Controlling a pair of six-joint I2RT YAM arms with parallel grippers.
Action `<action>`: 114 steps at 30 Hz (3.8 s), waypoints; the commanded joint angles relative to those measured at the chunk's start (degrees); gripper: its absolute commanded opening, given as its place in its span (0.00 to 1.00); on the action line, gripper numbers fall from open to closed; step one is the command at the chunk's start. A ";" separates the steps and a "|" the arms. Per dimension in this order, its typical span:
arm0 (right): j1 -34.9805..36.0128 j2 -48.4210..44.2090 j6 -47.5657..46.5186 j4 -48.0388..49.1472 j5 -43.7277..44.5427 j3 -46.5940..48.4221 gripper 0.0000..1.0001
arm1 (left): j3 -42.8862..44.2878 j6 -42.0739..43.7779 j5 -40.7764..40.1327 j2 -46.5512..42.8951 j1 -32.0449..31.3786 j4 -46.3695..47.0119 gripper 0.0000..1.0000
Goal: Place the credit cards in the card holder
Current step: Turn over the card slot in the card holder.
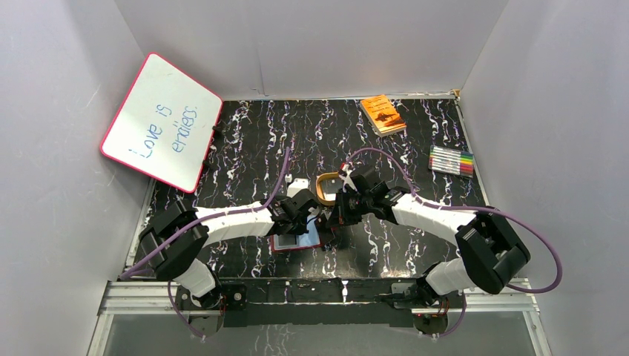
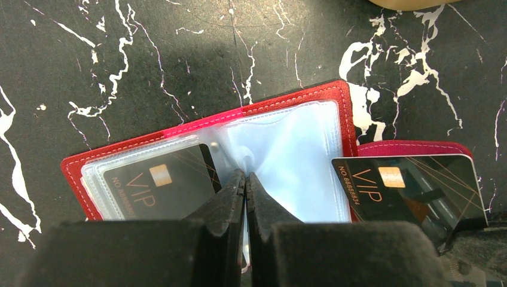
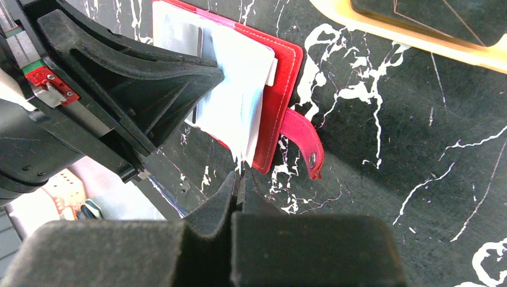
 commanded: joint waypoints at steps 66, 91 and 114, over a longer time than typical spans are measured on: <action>1.54 10.47 1.81 10.15 -11.94 3.57 0.00 | 5.28 -3.35 -3.96 -16.22 -0.43 -17.10 0.56; 8.38 21.43 3.17 10.81 -11.00 14.40 0.00 | -13.01 -13.88 -5.17 -36.86 9.05 -19.03 0.62; 3.57 12.50 9.80 22.50 -8.02 3.11 0.00 | -23.53 -24.25 -0.75 -37.75 13.38 -15.22 0.60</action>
